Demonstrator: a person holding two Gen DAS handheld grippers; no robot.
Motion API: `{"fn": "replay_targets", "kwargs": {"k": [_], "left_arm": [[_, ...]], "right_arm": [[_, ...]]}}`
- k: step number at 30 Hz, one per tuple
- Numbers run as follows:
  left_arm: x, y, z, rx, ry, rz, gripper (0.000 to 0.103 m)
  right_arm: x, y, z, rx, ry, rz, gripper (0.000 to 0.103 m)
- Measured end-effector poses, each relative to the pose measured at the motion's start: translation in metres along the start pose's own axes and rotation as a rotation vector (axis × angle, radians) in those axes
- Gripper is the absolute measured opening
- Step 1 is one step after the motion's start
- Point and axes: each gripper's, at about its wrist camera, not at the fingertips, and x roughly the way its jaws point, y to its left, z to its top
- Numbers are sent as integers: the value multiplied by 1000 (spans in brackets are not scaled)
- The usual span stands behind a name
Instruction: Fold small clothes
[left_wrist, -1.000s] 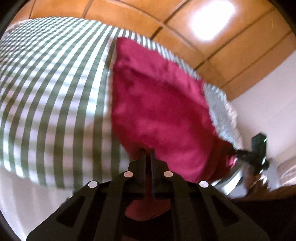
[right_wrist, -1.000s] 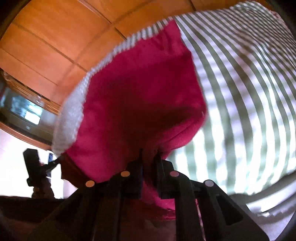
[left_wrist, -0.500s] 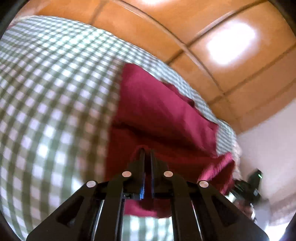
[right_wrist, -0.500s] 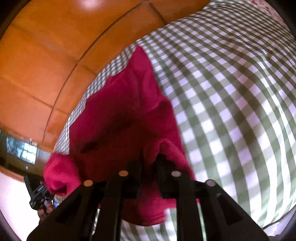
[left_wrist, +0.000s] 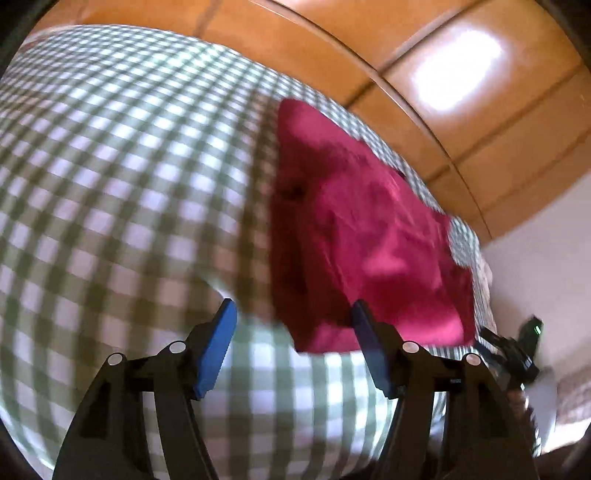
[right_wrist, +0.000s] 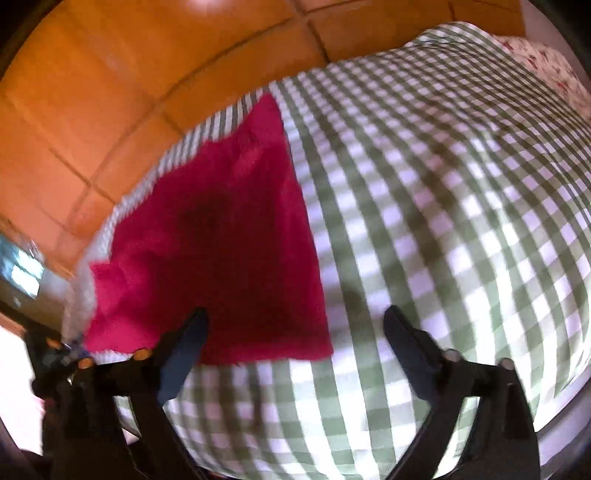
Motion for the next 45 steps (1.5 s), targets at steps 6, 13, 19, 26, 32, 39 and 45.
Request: {"fn": "replay_targets", "kwargs": {"k": [6, 13, 19, 26, 32, 39, 45], "left_arm": [[14, -22, -2, 80, 23, 27, 15], [-13, -13, -23, 41, 2, -15, 11], [-35, -11, -69, 24, 55, -21, 11], [-55, -10, -65, 57, -9, 66, 60], [-37, -13, -20, 67, -58, 53, 60], [-6, -32, -3, 127, -22, 34, 16], [-40, -42, -12, 175, -98, 13, 6]], "right_arm": [[21, 14, -2, -24, -4, -43, 25], [-11, 15, -14, -31, 18, 48, 21], [-33, 10, -56, -76, 114, 37, 21], [-51, 4, -48, -70, 44, -26, 61], [-36, 24, -6, -147, -73, -122, 61], [-1, 36, 8, -199, -20, -122, 9], [-42, 39, 4, -199, -71, -64, 7]]}}
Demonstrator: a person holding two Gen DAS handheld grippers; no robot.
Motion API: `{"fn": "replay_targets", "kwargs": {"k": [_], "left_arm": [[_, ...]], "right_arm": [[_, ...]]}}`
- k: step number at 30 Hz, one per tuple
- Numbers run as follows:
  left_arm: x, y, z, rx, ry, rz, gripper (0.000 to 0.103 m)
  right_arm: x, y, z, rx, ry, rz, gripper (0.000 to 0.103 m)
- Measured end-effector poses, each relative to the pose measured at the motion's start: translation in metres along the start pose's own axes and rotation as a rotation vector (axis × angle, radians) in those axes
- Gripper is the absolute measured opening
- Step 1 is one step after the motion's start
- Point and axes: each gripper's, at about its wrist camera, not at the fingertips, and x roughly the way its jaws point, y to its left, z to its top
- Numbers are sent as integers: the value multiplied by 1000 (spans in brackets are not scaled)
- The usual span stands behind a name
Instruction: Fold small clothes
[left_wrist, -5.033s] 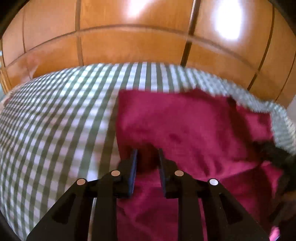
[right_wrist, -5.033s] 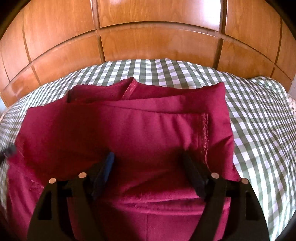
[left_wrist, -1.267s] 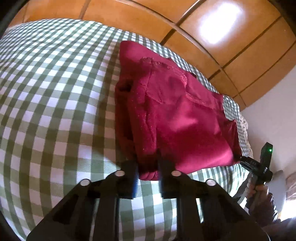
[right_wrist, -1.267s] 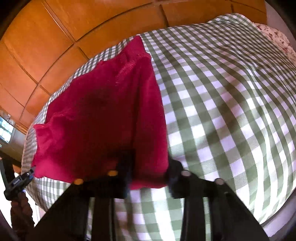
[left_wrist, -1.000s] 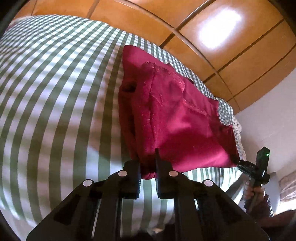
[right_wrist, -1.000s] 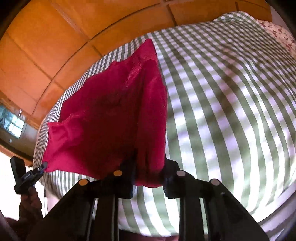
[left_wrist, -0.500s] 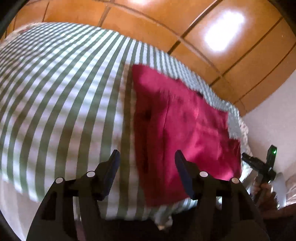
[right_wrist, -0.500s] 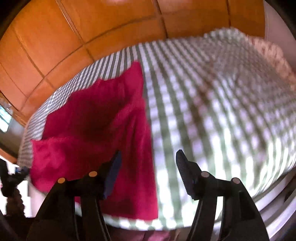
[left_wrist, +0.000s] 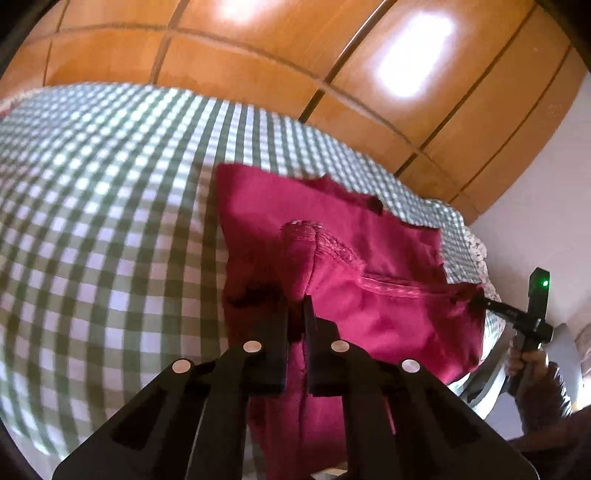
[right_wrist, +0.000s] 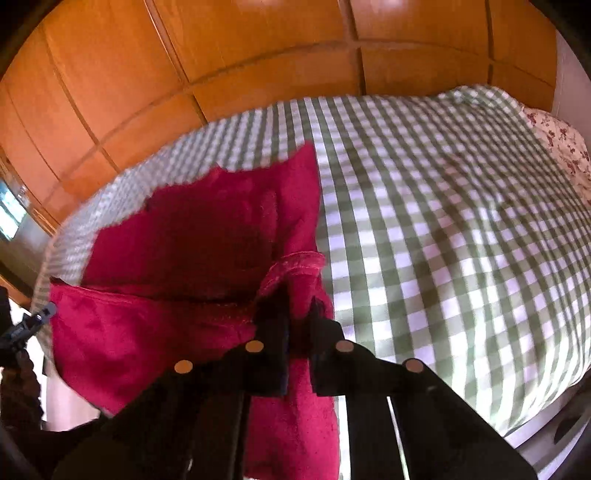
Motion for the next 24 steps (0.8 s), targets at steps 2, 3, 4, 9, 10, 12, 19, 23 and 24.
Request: {"fn": "replay_targets", "kwargs": {"k": [2, 3, 4, 9, 10, 12, 19, 23, 24], "left_arm": [[-16, -4, 2, 8, -43, -9, 6], [-20, -5, 6, 12, -62, -5, 6], [-22, -6, 11, 13, -78, -2, 5], [-11, -6, 48, 24, -134, 31, 5], [-3, -6, 61, 25, -143, 43, 5], [10, -5, 80, 34, -153, 69, 5], [75, 13, 130, 0, -102, 177, 5], [119, 31, 132, -36, -13, 248, 5], [127, 33, 131, -34, 15, 259, 5]], "right_arm": [[-18, 1, 8, 9, -40, 34, 7], [-23, 3, 14, 16, -61, 51, 7], [-25, 5, 19, 21, -76, 61, 7], [-7, 10, 69, 55, -125, 79, 7], [-3, 10, 78, 59, -130, 76, 7], [9, 7, 98, 80, -137, 78, 7], [70, 1, 152, 136, -125, 31, 7], [115, -10, 155, 177, -49, -17, 7], [127, -13, 153, 185, -25, -25, 7]]}}
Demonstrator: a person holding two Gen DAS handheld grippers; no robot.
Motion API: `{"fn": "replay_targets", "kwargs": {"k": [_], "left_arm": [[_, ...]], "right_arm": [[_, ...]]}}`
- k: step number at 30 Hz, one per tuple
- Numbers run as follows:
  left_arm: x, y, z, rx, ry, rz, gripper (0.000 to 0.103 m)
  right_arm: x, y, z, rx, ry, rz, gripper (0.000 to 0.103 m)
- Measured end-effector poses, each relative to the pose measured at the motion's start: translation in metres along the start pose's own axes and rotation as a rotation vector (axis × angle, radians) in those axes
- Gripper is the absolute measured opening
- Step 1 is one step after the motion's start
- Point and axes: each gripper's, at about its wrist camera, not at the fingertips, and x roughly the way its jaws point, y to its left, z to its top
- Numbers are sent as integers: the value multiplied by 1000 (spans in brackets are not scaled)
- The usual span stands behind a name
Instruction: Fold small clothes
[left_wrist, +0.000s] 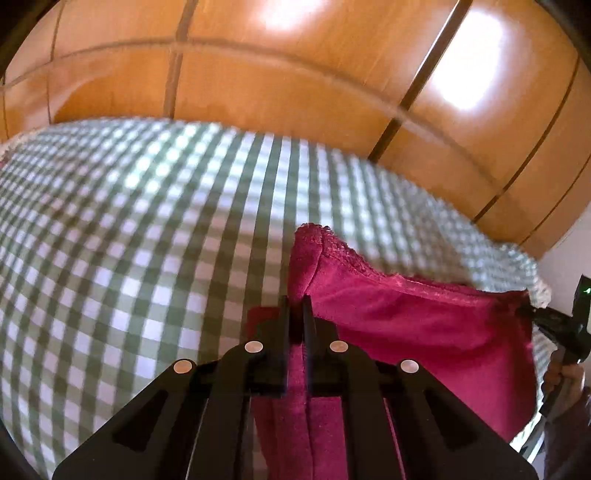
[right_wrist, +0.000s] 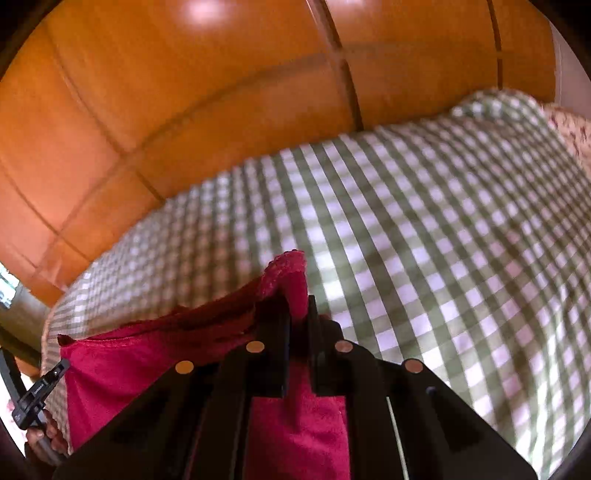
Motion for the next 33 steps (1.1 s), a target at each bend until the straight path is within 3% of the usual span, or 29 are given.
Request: {"fn": "replay_targets", "kwargs": {"k": [2, 3, 4, 5, 6, 8, 10, 13, 16, 18, 22, 26, 30, 33], "left_arm": [[7, -1, -4, 7, 29, 33, 6], [5, -2, -4, 5, 28, 40, 6], [-1, -3, -4, 5, 14, 46, 11], [-8, -4, -4, 7, -6, 60, 22], [-19, -6, -3, 8, -41, 70, 25], [-35, -14, -3, 15, -87, 32, 26], [-46, -24, -6, 41, -108, -24, 26], [-44, -51, -17, 109, -90, -121, 26], [-27, -79, -34, 202, -47, -107, 26], [-11, -88, -40, 225, -17, -93, 26], [28, -77, -43, 171, 44, -13, 26], [30, -59, -43, 91, 36, -56, 26], [3, -64, -51, 134, 17, 18, 26], [-14, -58, -58, 111, -1, 4, 41]], "right_arm": [[9, -3, -3, 3, 19, -10, 10], [9, -4, -5, 5, 17, -9, 17], [4, -4, -6, 3, 0, -5, 26], [-2, -3, -7, -3, -15, -4, 47], [-10, -1, -8, -14, -37, -12, 53], [-32, 9, -11, -61, -100, -25, 53], [-48, 24, -19, -115, -124, 25, 53], [-48, 60, -38, -222, -45, 156, 53], [-31, 93, -60, -315, 45, 211, 58], [-10, 115, -70, -383, 87, 179, 65], [45, 129, -68, -390, 166, 49, 66], [70, 120, -48, -278, 159, -23, 66], [54, 113, -49, -275, 134, 4, 67], [16, 102, -57, -302, 90, 20, 73]]}}
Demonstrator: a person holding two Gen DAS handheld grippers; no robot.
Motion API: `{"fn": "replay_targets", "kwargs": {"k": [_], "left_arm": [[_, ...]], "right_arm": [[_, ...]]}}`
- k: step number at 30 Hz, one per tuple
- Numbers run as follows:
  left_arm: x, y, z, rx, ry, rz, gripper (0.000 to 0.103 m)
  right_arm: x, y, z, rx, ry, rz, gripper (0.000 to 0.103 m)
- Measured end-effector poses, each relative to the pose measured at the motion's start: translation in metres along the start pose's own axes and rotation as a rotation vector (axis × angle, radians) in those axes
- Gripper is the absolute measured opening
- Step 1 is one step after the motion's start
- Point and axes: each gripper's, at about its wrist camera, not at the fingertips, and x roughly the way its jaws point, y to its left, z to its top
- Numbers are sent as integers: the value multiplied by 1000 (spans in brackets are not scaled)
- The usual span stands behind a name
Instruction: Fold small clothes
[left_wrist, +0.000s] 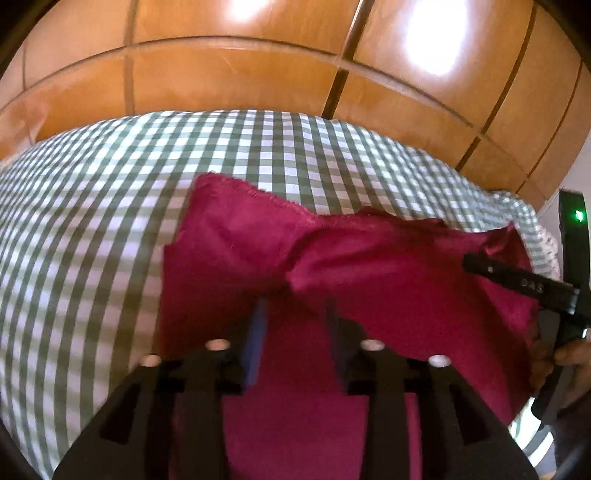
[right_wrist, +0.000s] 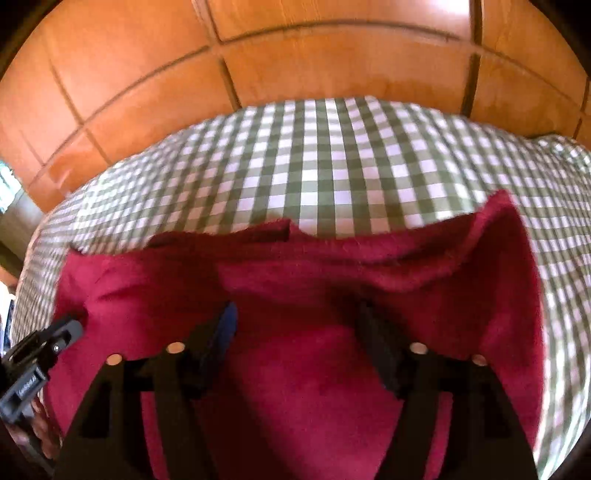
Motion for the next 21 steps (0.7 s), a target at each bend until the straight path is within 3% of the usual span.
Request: {"fn": "replay_targets", "kwargs": {"k": [7, 14, 16, 18, 20, 21], "left_arm": [[-44, 7, -42, -54, -35, -28, 42], [-47, 6, -71, -33, -18, 36, 42], [-48, -1, -71, -15, -20, 69, 42], [-52, -10, -69, 1, -20, 98, 47], [-58, -13, -70, -5, -35, 91, 60], [-61, -14, -72, -6, -43, 94, 60]], "right_arm": [[-72, -16, -59, -25, -43, 115, 73], [-90, -63, -120, 78, 1, 27, 70], [-88, -79, -131, 134, -3, 49, 67], [-94, -79, -132, 134, -22, 58, 68], [-98, -75, -127, 130, -37, 64, 71], [-100, -76, -124, 140, -51, 74, 73]]}}
